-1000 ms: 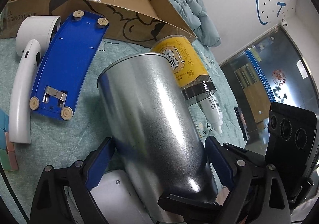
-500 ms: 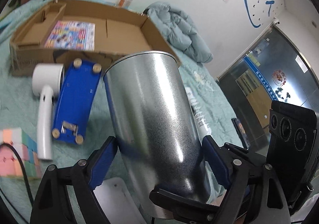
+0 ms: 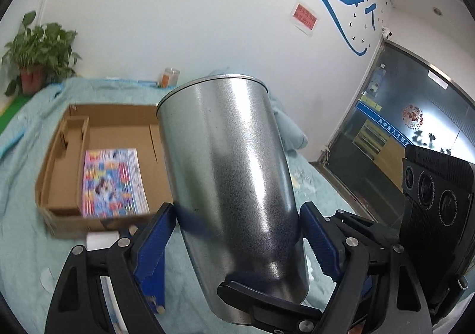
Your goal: Organize rigid objects
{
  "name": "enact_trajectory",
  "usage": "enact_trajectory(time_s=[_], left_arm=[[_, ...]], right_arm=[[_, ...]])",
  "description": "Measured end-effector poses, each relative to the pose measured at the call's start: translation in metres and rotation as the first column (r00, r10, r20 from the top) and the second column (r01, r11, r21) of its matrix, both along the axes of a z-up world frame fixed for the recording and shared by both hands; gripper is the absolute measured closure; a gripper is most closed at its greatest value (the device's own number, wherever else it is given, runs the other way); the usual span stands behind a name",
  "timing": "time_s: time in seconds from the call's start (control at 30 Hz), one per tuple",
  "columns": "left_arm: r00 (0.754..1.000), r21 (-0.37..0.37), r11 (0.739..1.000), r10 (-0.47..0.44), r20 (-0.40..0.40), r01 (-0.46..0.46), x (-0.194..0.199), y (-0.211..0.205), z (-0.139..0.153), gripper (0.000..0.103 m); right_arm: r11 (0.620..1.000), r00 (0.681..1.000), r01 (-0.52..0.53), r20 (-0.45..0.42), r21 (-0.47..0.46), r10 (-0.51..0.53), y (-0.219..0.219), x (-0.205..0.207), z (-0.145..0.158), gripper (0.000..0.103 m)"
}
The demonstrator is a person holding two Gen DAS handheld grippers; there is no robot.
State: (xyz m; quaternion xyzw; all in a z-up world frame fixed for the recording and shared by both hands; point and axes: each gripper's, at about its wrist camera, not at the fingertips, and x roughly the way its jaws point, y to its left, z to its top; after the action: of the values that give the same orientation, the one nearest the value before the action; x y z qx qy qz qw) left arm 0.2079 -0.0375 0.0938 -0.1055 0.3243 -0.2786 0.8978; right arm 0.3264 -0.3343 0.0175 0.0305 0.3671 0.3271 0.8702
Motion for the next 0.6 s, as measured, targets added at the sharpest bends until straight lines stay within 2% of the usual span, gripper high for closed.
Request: enact_trajectory(time_s=[0.13,0.23,0.37,0.5,0.6], left_arm=[[1.0,-0.003,1.0,0.024,0.014,-0.024,0.035,0.004,0.031,0.02],[0.999,0.021,0.999,0.036,0.025,-0.037,0.068,0.005,0.052,0.02],[0.999,0.037,0.999,0.04,-0.023,-0.039,0.131,0.003,0.069,0.02],[0.997,0.05,0.999,0.018,-0.075,-0.014,0.181,-0.003,0.067,0.02],[0.995,0.062,0.998,0.004,-0.098,0.002,0.204,-0.012,0.053,0.02]], right_arm=[[1.0,1.0,-0.009,0.012,0.002,0.009,0.007,0.027,0.019,0.019],[1.0,1.0,-0.018,0.0,0.001,0.018,0.015,0.056,0.032,0.019],[0.999,0.998,-0.019,-0.057,0.027,0.021,0.02,0.103,0.041,0.019],[1.0,0.994,-0.007,-0.107,0.015,0.009,0.022,0.137,0.037,0.019],[1.0,0.989,0.001,-0.146,0.008,0.0,0.02,0.155,0.025,0.019]])
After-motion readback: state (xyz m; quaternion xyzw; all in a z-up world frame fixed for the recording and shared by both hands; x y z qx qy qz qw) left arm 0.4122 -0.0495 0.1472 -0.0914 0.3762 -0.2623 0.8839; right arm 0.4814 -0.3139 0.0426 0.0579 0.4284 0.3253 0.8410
